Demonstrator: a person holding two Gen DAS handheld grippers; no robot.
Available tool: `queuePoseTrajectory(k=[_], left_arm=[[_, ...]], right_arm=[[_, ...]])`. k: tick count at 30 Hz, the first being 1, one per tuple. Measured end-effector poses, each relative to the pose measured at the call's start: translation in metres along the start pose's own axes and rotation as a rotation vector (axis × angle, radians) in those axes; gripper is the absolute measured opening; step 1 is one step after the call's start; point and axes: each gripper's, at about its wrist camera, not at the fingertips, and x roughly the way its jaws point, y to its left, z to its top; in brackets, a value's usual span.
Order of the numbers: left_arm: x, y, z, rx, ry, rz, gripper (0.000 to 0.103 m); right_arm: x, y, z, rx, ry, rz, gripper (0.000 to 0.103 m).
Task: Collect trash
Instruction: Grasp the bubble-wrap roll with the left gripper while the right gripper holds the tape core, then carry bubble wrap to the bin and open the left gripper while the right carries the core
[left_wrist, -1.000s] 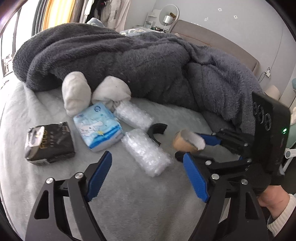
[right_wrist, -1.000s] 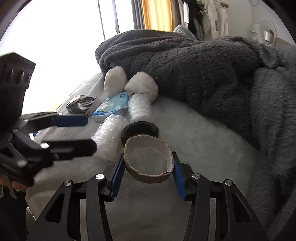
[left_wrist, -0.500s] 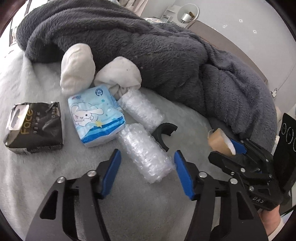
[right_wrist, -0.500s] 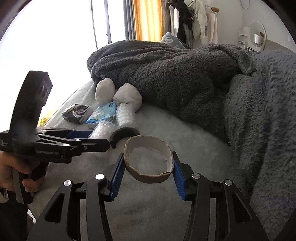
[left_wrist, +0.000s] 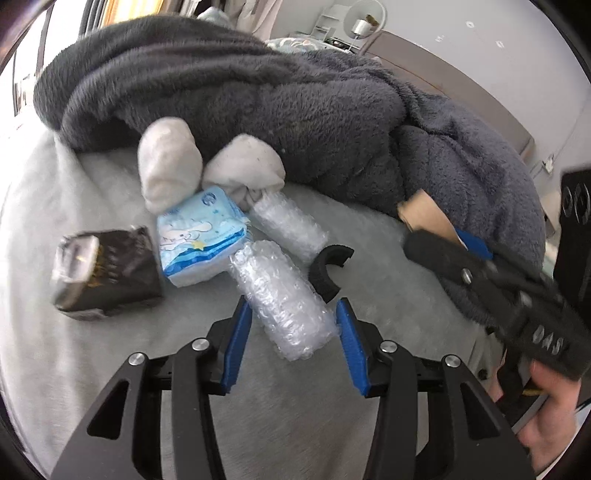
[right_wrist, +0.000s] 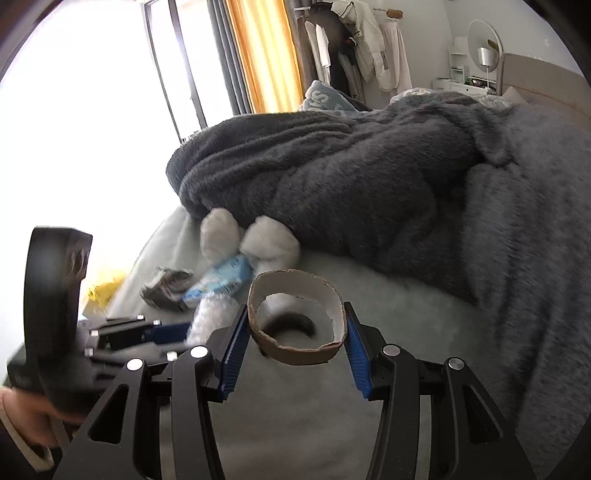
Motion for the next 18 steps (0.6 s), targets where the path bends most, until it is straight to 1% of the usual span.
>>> queuePoseTrajectory(k=[3, 5, 11, 13, 16, 18], left_arm=[[-0.013, 0.001, 0.0, 0.045, -0.031, 0.032, 0.05], [-0.023, 0.007, 0.0, 0.055, -0.054, 0.042, 0.05], [-0.054, 0.032, 0.002, 0.02, -0.119, 0.021, 0.05], [-0.062, 0.04, 0.004, 0.006, -0.138, 0.009, 0.05], [-0.076, 0.053, 0.004, -0.026, -0.169, -0.036, 0.05], [-0.087, 0.06, 0.003, -0.033, -0.196, -0.037, 0.05]], right_arm=[[0.007, 0.015, 0.009, 0.004, -0.003, 0.012, 0.05], [0.011, 0.027, 0.015, 0.0, -0.006, 0.021, 0.05], [0.018, 0.064, 0.031, -0.038, -0.022, 0.04, 0.05], [0.02, 0.072, 0.034, -0.039, -0.026, 0.044, 0.05], [0.021, 0.08, 0.038, -0.029, -0.031, 0.048, 0.05], [0.024, 0.084, 0.041, -0.016, -0.032, 0.056, 0.05]])
